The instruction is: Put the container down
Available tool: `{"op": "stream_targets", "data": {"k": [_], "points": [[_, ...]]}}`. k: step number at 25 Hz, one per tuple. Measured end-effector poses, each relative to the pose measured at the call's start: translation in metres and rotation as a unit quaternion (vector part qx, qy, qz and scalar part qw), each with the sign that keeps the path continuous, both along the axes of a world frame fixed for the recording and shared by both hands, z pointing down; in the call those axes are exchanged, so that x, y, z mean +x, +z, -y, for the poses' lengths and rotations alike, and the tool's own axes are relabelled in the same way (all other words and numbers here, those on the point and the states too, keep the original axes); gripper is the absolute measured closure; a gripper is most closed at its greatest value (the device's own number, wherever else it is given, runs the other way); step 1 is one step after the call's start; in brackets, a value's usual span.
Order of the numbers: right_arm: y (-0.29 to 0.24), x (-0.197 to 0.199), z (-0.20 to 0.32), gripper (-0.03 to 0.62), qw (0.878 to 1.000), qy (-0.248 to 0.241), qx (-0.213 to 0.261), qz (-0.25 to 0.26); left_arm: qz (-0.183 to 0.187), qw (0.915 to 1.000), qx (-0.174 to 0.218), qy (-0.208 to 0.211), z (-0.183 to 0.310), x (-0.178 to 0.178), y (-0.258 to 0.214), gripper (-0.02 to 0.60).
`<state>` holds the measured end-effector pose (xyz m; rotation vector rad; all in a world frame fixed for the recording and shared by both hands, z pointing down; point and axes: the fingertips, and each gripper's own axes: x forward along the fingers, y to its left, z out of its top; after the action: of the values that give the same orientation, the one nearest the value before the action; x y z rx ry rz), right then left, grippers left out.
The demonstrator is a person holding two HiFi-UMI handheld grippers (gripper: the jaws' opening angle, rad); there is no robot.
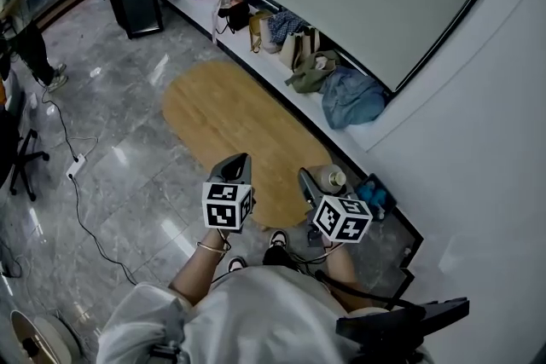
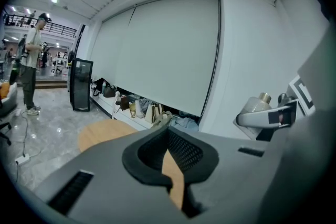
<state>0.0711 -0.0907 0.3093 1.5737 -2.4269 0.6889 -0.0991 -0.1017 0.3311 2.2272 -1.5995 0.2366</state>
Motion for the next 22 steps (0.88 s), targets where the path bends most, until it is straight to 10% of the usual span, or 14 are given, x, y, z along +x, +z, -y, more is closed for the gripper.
{"op": "stream_targets", "data": {"k": [22], "points": [[0.072, -0.012, 0.121, 0.253, 0.994, -0.105, -0.038, -0.001, 0.02, 0.9947, -0.05, -0.088, 0.081, 0.011, 0.054, 0.574]]}}
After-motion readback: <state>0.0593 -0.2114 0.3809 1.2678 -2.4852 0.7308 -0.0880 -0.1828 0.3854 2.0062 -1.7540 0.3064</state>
